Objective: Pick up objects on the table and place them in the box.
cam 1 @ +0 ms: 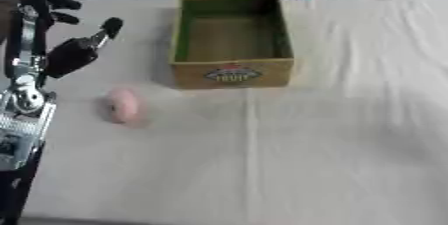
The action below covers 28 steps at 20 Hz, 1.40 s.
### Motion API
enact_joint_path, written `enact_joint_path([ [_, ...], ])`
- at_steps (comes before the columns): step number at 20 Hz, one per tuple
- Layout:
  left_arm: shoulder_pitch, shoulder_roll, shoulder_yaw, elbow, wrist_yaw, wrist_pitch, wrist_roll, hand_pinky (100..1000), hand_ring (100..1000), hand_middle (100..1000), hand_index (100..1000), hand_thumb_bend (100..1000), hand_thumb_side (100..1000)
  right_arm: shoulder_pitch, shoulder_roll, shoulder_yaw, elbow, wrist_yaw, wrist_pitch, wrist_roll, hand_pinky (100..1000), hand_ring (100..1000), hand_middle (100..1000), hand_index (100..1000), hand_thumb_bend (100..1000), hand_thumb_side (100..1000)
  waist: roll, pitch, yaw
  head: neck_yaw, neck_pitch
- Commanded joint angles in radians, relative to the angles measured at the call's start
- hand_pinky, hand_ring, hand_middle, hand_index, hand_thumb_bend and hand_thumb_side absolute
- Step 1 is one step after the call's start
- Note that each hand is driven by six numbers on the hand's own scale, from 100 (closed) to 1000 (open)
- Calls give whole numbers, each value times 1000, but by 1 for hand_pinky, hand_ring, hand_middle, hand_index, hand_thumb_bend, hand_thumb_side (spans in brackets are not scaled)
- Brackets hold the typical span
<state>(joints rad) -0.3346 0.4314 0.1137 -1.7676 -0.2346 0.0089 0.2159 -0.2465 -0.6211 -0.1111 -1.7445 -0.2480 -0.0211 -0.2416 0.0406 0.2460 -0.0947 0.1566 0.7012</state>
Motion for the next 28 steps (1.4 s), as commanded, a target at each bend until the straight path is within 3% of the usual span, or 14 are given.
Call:
enact_joint_path([
  [1,-11,27,11,-17,-4,-1,-3,610,688,692,763,684,350,-10,-24,-13,-20,-3,-1,0,643,709,714,841,100,278,-3,-18,0,2,-7],
  [4,-11,31,12,-17,-23,-1,-22,613,683,688,764,679,333,-10,-23,-13,-19,-2,-1,1,643,709,714,841,100,278,-3,-18,-1,2,-7],
  [7,-10,42,10,-20,-83,-1,-105,611,656,667,762,695,261,-10,-24,-13,-19,-2,-1,0,643,709,714,841,100,278,-3,-19,-2,3,-7],
  [13,-1,100,12,-55,-308,-12,-468,650,661,683,784,693,244,-8,-25,-13,-19,-2,-1,0,643,709,714,841,100,278,-2,-20,-4,4,-5],
  [18,40,146,-3,-78,-399,-37,-668,660,658,686,795,757,277,-10,-25,-12,-18,-2,-1,1,643,709,714,841,100,277,1,-19,-6,2,-6],
  [22,73,168,-7,-63,-429,-51,-754,667,657,689,801,780,267,-9,-25,-12,-18,-2,-1,2,643,709,714,841,100,277,2,-18,-7,3,-7],
  [28,88,173,-19,-19,-492,-47,-799,677,641,709,819,783,250,-10,-24,-12,-17,-2,-1,2,643,709,713,841,100,276,2,-18,-9,5,-8],
])
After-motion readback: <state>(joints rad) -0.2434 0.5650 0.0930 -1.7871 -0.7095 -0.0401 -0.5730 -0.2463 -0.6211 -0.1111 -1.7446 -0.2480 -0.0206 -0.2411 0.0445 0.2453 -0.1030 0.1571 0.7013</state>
